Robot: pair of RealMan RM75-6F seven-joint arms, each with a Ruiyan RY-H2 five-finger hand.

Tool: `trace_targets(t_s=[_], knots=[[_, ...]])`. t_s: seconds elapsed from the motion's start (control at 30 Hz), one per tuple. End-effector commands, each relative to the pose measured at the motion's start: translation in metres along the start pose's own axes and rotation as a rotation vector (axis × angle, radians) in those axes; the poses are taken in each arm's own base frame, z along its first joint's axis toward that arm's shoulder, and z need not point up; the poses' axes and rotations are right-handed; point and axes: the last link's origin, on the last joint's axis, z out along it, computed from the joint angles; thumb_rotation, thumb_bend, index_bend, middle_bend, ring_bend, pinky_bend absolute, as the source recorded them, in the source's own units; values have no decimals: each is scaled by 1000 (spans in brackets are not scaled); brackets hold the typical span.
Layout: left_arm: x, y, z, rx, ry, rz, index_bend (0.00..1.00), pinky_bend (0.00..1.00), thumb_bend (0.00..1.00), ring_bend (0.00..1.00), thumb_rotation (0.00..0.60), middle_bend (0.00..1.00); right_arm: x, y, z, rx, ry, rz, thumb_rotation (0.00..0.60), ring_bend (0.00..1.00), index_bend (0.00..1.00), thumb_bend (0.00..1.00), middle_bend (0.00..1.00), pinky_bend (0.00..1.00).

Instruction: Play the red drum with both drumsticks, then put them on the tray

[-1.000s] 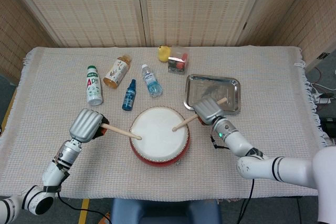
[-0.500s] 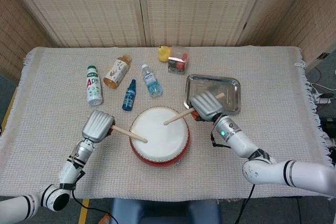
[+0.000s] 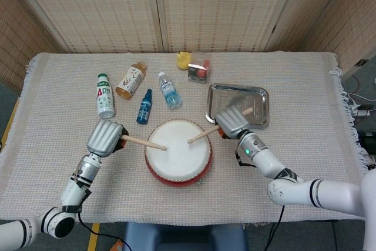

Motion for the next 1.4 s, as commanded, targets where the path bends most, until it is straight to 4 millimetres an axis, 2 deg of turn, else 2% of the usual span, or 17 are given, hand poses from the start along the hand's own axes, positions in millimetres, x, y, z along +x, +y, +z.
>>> trace_targets(t_s=[0.03,0.13,0.2,0.3,0.43,0.57,0.63,0.7,0.83,0.93,1.0,1.1,1.2,1.33,1.4], knots=[[-29,10,6,-22,-70,83,1000,1000,534,1000,600,1000,31,-7,-15,51,99,90,600,1000,1000,1000,981,1000],[-41,14,8,-27,-94,148,1000,1000,535,1000,600,1000,35,-5,-19,58,102,87,600,1000,1000,1000,981,1000],[-37,14,8,-17,-78,136,1000,1000,535,1000,600,1000,30,-3,-19,51,81,75,600,1000,1000,1000,981,1000],[-17,11,7,3,-13,71,1000,1000,535,1000,600,1000,13,2,-13,33,25,48,600,1000,1000,1000,981,1000],[15,7,1,8,66,-19,1000,1000,535,1000,600,1000,-20,10,-1,-1,-78,-23,600,1000,1000,1000,981,1000],[28,5,-2,3,86,-57,1000,1000,534,1000,600,1000,-39,15,6,-31,-124,-82,600,1000,1000,1000,981,1000],[25,5,-2,-1,74,-50,1000,1000,534,1000,600,1000,-32,12,6,-28,-92,-55,600,1000,1000,1000,981,1000],[15,7,0,-5,45,-31,1000,1000,534,1000,600,1000,-17,7,2,-11,-32,-2,600,1000,1000,1000,981,1000],[-14,14,5,-17,-26,40,1000,1000,534,1000,600,1000,12,1,-12,27,60,70,600,1000,1000,1000,981,1000],[-35,17,8,-26,-78,110,1000,1000,534,1000,600,1000,24,2,-19,39,88,84,600,1000,1000,1000,981,1000],[-39,17,8,-21,-83,136,1000,1000,534,1000,600,1000,24,3,-20,38,83,82,600,1000,1000,1000,981,1000],[-27,15,8,-2,-50,110,1000,1000,534,1000,600,1000,15,5,-16,29,45,65,600,1000,1000,1000,981,1000],[-3,12,4,6,30,57,1000,1000,533,1000,600,1000,-3,8,-8,14,-18,36,600,1000,1000,1000,981,1000],[27,10,-3,-2,111,-6,1000,1000,534,1000,600,1000,-31,12,4,-15,-104,-84,600,1000,1000,1000,981,1000],[33,11,-5,-10,125,-24,1000,1000,534,1000,600,1000,-34,10,6,-25,-104,-96,600,1000,1000,1000,981,1000]])
